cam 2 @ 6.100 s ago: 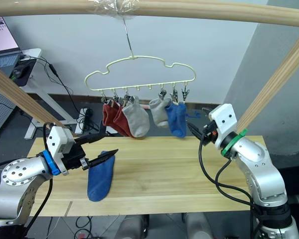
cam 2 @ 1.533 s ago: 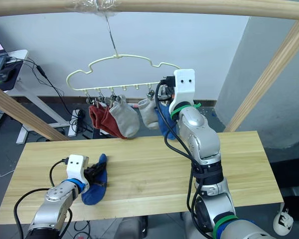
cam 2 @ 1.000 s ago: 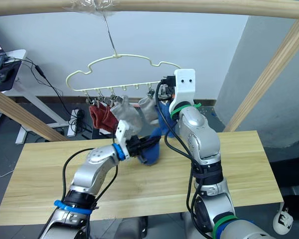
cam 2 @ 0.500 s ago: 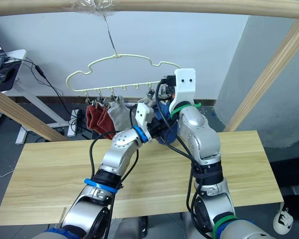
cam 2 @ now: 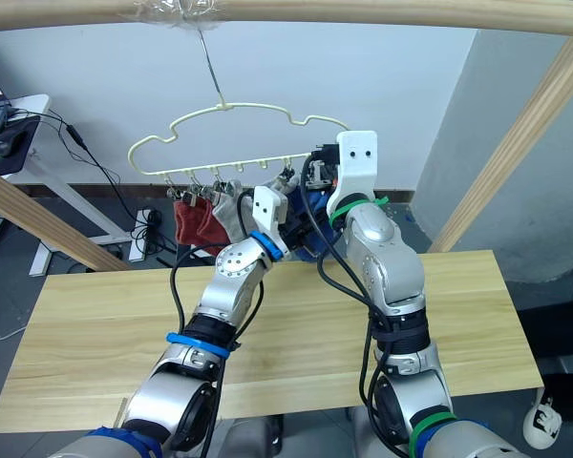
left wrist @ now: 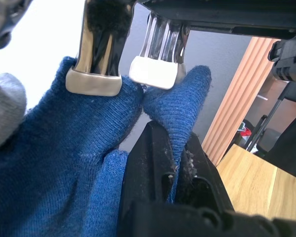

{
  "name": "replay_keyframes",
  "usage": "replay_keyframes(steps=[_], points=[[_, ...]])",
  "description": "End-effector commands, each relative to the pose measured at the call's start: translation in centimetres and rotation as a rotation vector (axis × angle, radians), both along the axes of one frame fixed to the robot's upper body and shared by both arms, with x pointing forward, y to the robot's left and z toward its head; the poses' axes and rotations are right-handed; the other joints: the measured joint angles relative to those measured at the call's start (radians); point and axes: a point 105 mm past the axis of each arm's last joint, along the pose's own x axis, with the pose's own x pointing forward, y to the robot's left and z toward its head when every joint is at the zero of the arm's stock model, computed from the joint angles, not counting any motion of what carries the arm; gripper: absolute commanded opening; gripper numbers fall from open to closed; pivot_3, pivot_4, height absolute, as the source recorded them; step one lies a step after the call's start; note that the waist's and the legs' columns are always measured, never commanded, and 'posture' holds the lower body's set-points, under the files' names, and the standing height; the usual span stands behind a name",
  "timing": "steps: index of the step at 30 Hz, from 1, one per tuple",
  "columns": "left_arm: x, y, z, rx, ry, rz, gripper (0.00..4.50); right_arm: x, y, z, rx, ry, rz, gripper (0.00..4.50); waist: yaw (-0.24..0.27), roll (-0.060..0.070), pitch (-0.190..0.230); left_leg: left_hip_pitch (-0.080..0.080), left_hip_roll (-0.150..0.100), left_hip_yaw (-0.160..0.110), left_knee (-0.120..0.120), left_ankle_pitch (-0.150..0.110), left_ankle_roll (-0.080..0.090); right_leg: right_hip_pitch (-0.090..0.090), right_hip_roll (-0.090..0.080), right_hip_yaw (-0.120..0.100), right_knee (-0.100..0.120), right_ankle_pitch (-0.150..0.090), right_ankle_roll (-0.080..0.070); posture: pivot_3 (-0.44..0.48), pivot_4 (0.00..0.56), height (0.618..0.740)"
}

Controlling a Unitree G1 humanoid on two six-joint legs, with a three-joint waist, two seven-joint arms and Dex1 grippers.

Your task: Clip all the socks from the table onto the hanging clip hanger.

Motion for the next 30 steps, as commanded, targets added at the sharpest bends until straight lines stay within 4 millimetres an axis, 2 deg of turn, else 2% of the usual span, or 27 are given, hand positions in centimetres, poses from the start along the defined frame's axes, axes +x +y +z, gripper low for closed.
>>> replay_keyframes(steps=[1,14,21,29,30], points=[[-0.2,-0.3,1.1,-0.012,-0.046,-0.007,0.0,-0.7,-0.2,2.4,0.025,-0.09,-0.002,0.01,-0.001,0.0,0.0,0.0,0.0,0.0,0.0,0.0,0.0,0.0,0.0,0.0,0.0,0.0,0.0,-0.162,0.276,0.721],[0.0,0.2,0.8,-0.045,-0.03,0.035,0.0,-0.8,-0.2,2.3,0.025,-0.085,-0.007,0.01,-0.011,0.0,0.0,0.0,0.0,0.0,0.0,0.0,0.0,0.0,0.0,0.0,0.0,0.0,0.0,-0.166,0.279,0.721],[-0.1,-0.5,1.9,-0.097,-0.041,0.029,0.0,-0.9,0.2,2.0,0.039,-0.061,0.012,0.01,-0.012,0.0,0.0,0.0,0.0,0.0,0.0,0.0,0.0,0.0,0.0,0.0,0.0,0.0,0.0,-0.166,0.278,0.721],[-0.3,-0.9,2.2,-0.11,-0.044,0.01,0.0,-1.1,0.4,1.8,0.078,-0.036,0.031,0.01,-0.013,0.0,0.0,0.0,0.0,0.0,0.0,0.0,0.0,0.0,0.0,0.0,0.0,0.0,0.0,-0.165,0.279,0.721],[-0.4,-0.9,2.2,-0.113,-0.047,0.01,0.0,-1.1,0.4,1.8,0.083,-0.036,0.031,0.73,-0.013,0.0,0.0,0.0,0.0,0.0,0.0,0.0,0.0,0.0,0.0,0.0,0.0,0.0,0.0,-0.165,0.279,0.721]])
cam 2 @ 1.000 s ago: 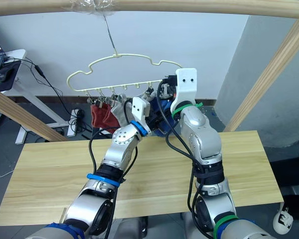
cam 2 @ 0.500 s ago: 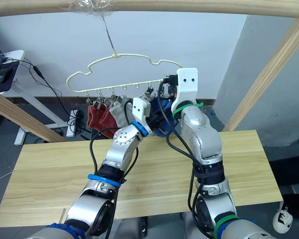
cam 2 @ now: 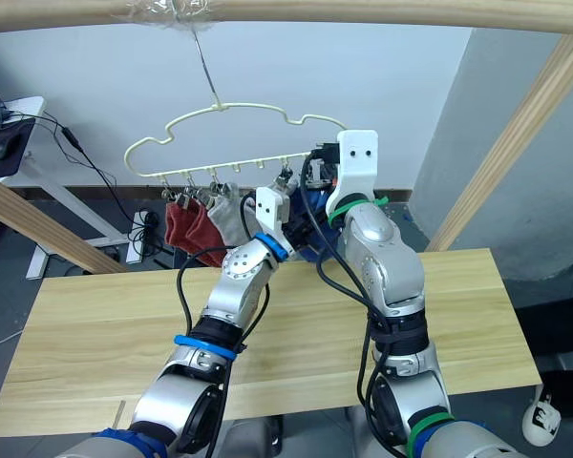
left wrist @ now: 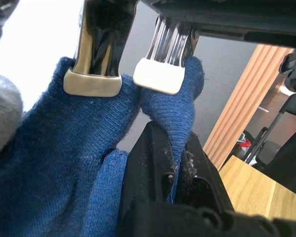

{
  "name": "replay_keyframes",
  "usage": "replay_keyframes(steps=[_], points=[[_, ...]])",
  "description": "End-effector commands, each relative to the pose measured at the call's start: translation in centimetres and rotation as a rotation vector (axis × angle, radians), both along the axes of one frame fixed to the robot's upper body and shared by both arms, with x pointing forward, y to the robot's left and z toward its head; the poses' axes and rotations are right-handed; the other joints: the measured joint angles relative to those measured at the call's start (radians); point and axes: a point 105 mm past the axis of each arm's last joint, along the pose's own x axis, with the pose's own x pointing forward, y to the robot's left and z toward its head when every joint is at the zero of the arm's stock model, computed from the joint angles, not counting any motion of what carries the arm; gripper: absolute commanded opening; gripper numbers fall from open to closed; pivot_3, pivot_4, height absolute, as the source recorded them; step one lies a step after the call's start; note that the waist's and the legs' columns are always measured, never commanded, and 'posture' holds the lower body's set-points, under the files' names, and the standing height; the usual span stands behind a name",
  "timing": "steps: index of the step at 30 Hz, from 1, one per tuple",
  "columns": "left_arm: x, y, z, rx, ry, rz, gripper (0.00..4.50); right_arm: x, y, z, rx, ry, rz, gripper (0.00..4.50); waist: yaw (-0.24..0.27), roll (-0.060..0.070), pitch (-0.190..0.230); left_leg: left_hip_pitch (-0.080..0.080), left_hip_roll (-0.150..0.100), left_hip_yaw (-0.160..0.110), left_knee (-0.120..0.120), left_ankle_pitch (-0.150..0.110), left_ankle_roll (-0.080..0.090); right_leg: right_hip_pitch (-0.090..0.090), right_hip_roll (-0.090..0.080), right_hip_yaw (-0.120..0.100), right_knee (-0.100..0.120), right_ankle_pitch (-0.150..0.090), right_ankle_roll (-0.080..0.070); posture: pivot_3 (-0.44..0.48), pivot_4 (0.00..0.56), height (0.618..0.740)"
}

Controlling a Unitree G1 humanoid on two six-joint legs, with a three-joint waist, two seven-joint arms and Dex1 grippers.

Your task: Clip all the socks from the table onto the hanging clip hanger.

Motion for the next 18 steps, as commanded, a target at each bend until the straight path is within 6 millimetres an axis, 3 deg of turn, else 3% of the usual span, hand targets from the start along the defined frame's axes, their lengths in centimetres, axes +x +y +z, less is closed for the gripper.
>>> replay_keyframes(steps=[1,3,4,9,15,18], points=[[-0.5,-0.1,2.2,-0.051,-0.072,-0.021,0.0,-0.9,0.3,1.8,0.062,-0.061,0.023,0.99,0.0,0.0,0.0,0.0,0.0,0.0,0.0,0.0,0.0,0.0,0.0,0.0,0.0,0.0,0.0,-0.165,0.279,0.721],[-0.5,0.0,2.0,-0.042,-0.058,-0.032,0.0,-0.9,0.3,1.9,0.066,-0.062,0.024,1.74,-0.001,0.0,0.0,0.0,0.0,0.0,0.0,0.0,0.0,0.0,0.0,0.0,0.0,0.0,0.0,-0.165,0.279,0.721],[-0.5,0.1,1.8,-0.034,-0.048,-0.038,0.53,-0.9,0.3,1.9,0.066,-0.063,0.026,2.11,-0.001,0.0,0.0,0.0,0.0,0.0,0.0,0.0,0.0,0.0,0.0,0.0,0.0,0.0,0.0,-0.165,0.279,0.721],[-1.2,0.8,-0.1,0.083,-0.024,-0.091,1.95,-1.2,0.2,1.7,0.013,-0.068,0.052,3.9,-0.003,0.0,0.0,0.0,0.0,0.0,0.0,0.0,0.0,0.0,0.0,0.0,0.0,0.0,0.0,-0.159,0.274,0.721],[-3.5,4.3,-3.4,0.334,-0.041,-0.155,1.95,-2.5,-1.0,1.3,-0.111,-0.081,0.129,3.9,-0.009,0.0,0.0,0.0,0.0,-0.001,-0.001,0.0,0.0,0.0,0.0,-0.001,0.001,0.0,0.0,-0.149,0.267,0.721],[-5.0,7.1,-4.6,0.397,0.058,-0.154,1.95,-4.0,-1.9,0.5,-0.278,-0.099,0.236,3.9,-0.007,0.0,0.0,0.0,0.0,-0.001,0.0,0.0,0.0,0.0,0.0,0.0,0.0,0.0,0.0,-0.138,0.256,0.721]])
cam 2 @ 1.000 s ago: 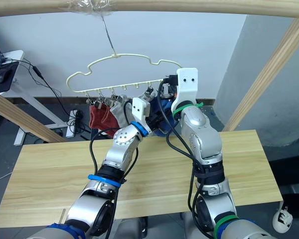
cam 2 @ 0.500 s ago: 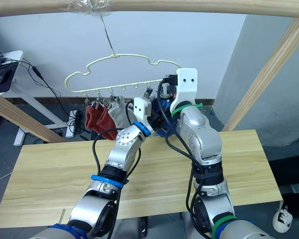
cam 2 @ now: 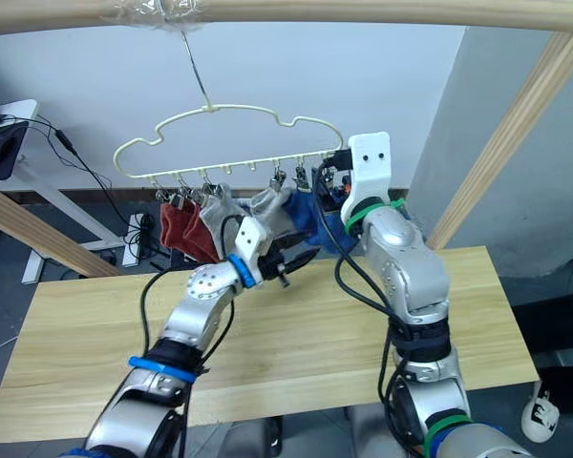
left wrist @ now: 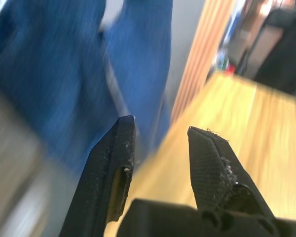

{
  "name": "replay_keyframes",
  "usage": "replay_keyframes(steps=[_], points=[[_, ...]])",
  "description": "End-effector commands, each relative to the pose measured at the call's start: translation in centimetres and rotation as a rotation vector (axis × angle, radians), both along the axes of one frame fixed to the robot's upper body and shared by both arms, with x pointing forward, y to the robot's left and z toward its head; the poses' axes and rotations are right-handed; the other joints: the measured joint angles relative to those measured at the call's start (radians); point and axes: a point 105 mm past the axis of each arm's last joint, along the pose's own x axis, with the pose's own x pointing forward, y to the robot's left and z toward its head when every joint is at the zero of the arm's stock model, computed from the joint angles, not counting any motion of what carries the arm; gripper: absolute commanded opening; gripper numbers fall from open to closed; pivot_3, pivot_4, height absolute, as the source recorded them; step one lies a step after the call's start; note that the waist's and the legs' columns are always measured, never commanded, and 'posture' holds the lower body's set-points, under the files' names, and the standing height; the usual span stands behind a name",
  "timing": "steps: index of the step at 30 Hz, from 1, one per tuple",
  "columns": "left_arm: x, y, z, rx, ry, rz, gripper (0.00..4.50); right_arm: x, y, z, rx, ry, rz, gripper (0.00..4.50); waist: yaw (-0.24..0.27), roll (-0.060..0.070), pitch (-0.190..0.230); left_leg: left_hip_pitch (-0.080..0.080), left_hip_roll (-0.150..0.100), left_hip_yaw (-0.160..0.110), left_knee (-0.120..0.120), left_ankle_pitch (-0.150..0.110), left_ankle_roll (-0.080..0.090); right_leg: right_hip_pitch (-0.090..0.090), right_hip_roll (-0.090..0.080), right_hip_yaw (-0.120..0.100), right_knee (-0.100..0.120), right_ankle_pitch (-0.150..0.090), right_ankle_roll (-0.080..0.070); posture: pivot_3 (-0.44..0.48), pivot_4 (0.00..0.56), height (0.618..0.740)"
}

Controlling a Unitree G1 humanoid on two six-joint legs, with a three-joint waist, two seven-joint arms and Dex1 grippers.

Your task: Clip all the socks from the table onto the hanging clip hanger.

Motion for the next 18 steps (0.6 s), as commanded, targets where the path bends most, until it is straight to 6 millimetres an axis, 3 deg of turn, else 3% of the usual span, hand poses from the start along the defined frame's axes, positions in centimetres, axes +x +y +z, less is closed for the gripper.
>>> replay_keyframes(steps=[1,3,10,18], points=[[-2.1,2.5,0.1,0.083,0.04,-0.009,1.95,-2.8,-0.2,0.2,-0.156,-0.061,0.176,3.9,0.002,0.0,0.0,0.0,0.0,0.0,0.0,0.0,0.0,0.0,0.0,0.0,0.0,0.0,0.0,-0.134,0.253,0.721],[-3.2,4.4,-0.1,0.135,0.064,0.012,1.95,-3.7,-1.1,-0.4,-0.231,-0.054,0.252,3.9,0.003,0.0,0.0,0.0,0.0,0.0,-0.001,0.0,0.0,0.001,0.0,0.0,-0.001,-0.001,0.002,-0.119,0.244,0.721],[-4.7,11.9,3.8,0.211,0.046,0.22,1.95,-5.9,-4.4,-0.6,-0.415,-0.093,0.444,3.9,0.019,-0.001,-0.001,0.001,0.0,0.0,0.001,0.0,0.0,0.001,0.0,-0.001,-0.001,-0.003,0.005,-0.054,0.198,0.721],[-6.1,16.0,7.4,0.142,0.122,0.294,1.95,-5.6,-5.8,0.6,-0.417,-0.146,0.491,3.9,0.035,-0.005,-0.006,0.002,0.001,0.001,0.001,0.0,0.0,0.002,0.0,-0.001,-0.001,-0.003,0.005,-0.006,0.155,0.721]])
